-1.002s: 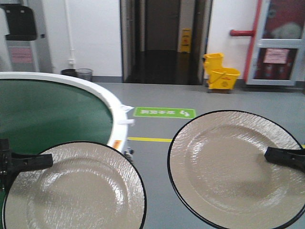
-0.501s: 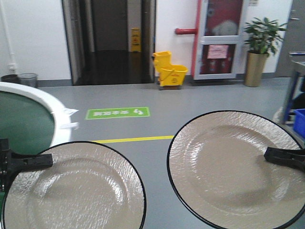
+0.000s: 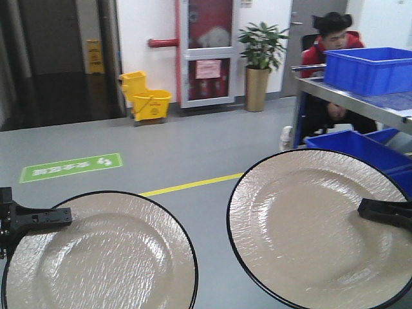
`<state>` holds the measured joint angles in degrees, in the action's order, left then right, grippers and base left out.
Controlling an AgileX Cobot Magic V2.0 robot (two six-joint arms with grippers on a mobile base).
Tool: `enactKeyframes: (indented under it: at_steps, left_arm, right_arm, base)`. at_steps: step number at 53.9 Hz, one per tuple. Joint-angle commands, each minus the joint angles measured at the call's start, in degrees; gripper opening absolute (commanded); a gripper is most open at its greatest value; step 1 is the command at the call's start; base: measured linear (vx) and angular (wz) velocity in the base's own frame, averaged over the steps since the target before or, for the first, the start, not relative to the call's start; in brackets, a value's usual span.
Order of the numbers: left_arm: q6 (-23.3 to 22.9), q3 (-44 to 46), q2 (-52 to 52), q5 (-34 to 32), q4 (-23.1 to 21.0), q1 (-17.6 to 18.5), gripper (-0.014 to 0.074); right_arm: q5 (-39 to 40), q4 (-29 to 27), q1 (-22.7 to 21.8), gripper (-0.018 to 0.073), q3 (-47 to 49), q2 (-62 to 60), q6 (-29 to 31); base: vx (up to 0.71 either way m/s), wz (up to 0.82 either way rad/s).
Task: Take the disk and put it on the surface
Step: 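Hold both plates while the base drives to the steel table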
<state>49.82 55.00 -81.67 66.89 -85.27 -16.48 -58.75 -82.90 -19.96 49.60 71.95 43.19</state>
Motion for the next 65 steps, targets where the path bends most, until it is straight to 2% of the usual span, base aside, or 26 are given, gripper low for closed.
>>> enactKeyframes:
  at_steps: [1,30,65]
  left_arm:
    - [-0.9,1.8,2.2,3.5,-7.6,0.2,-0.0004]
    - [-0.9,1.8,2.2,3.5,-7.6,0.2,-0.0004]
    - [-0.9,1.8,2.2,3.5,-7.6,0.2,-0.0004]
  right_arm:
    - [-2.2,-7.2,-0.4,-0.0009,1.8,-1.8,0.2]
    - [-2.2,-7.2,-0.4,-0.0009,1.8,-1.8,0.2]
    - [-2.2,-7.2,-0.4,-0.0009,1.8,-1.8,0.2]
  base:
    - [0.24,-0.45]
    - [0.32,-0.22]
    - [0.46,-0.11]
